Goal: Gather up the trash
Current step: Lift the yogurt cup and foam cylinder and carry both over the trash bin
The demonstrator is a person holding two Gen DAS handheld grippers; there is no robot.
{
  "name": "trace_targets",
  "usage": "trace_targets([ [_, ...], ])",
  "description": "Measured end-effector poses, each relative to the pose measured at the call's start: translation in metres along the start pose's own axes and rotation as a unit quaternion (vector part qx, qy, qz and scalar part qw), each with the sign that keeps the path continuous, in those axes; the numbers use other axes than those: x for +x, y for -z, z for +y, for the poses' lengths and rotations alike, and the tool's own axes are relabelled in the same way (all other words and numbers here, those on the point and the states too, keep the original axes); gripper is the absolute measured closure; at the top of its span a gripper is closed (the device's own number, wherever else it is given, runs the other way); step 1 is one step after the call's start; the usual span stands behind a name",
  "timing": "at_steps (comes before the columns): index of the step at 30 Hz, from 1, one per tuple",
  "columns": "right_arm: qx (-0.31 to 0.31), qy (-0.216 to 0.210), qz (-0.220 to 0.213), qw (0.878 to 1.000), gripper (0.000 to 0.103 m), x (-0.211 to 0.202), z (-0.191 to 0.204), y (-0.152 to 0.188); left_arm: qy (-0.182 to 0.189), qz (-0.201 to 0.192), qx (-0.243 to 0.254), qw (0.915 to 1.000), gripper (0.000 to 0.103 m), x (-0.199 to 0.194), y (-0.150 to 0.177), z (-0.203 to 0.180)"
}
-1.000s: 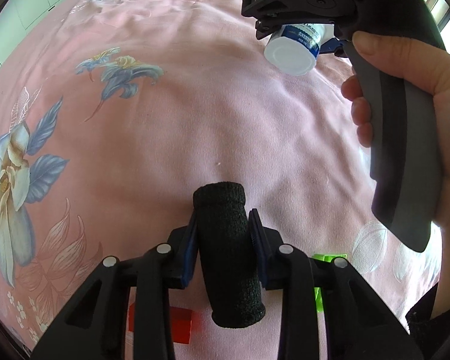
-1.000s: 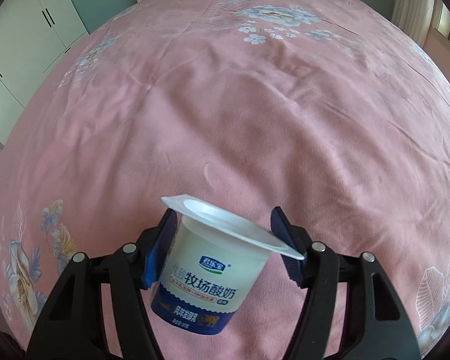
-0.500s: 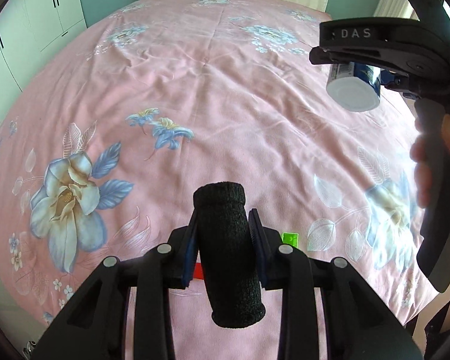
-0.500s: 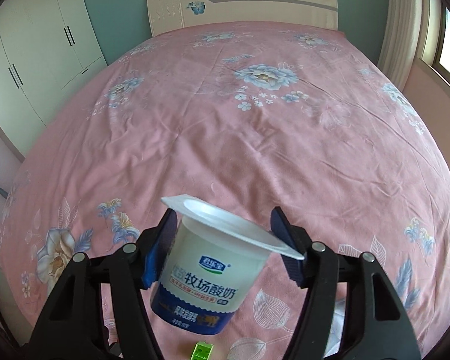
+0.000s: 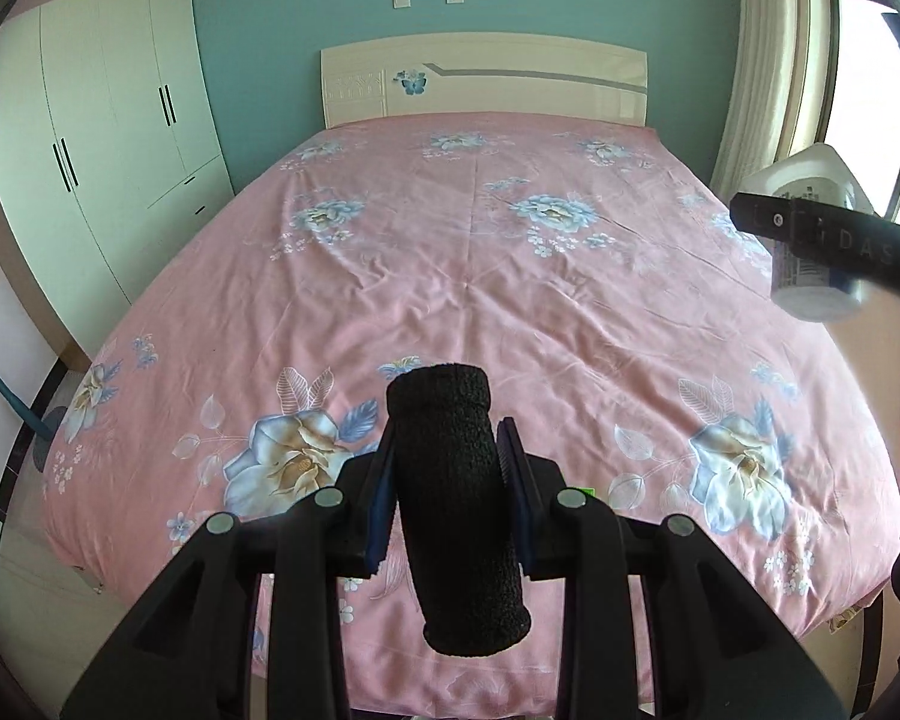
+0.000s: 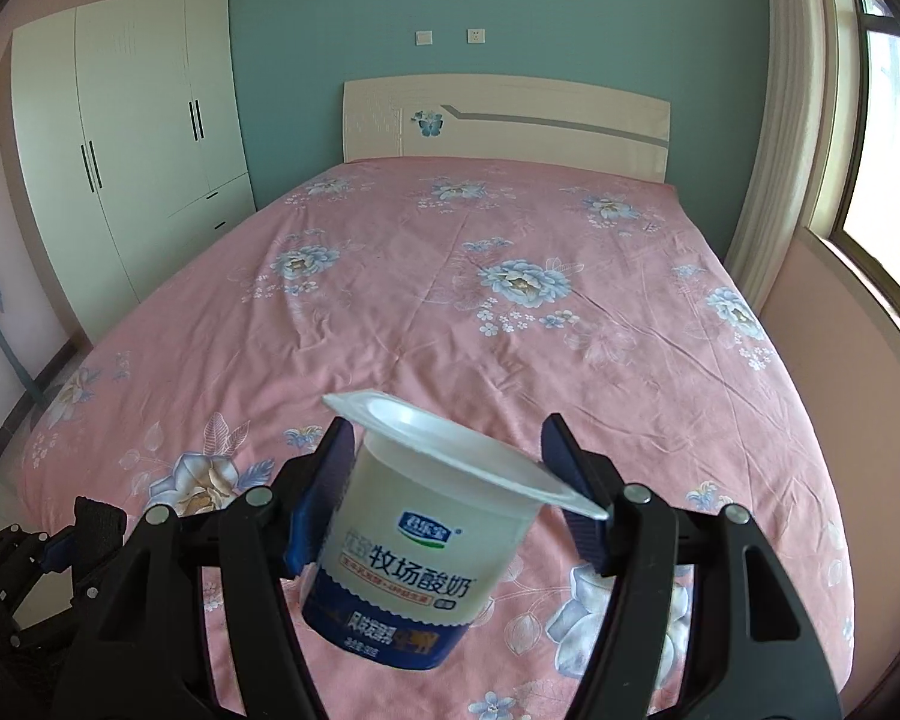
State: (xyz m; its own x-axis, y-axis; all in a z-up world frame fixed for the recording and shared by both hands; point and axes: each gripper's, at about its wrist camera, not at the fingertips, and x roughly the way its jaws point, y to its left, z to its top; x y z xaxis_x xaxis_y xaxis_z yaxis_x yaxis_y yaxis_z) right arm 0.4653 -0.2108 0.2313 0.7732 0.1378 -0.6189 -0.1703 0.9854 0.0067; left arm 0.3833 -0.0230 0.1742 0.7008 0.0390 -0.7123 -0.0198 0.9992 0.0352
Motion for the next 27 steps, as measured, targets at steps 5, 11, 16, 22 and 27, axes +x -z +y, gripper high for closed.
trace_targets([
  [5, -0.013, -0.002, -0.032, 0.999, 0.038, -0.071, 0.013, -0.002, -0.006, -0.035, -0.004, 0.9994, 0.069, -0.057, 0.0, 0.016],
  [11, -0.026, -0.001, -0.059, 0.998, 0.038, -0.143, 0.028, 0.007, -0.007, -0.065, 0.0, 0.9979, 0.069, -0.114, 0.01, 0.029],
  [16, -0.042, 0.0, -0.072, 0.997, 0.038, -0.189, 0.041, 0.024, -0.014, -0.082, 0.01, 0.9965, 0.069, -0.15, 0.027, 0.034],
  [22, -0.082, 0.005, -0.079, 0.994, 0.038, -0.229, 0.059, 0.061, -0.026, -0.095, 0.034, 0.9945, 0.069, -0.175, 0.052, 0.037],
  [27, -0.114, -0.003, -0.082, 0.99, 0.038, -0.251, 0.075, 0.099, -0.028, -0.09, 0.051, 0.9942, 0.069, -0.179, 0.075, 0.04],
])
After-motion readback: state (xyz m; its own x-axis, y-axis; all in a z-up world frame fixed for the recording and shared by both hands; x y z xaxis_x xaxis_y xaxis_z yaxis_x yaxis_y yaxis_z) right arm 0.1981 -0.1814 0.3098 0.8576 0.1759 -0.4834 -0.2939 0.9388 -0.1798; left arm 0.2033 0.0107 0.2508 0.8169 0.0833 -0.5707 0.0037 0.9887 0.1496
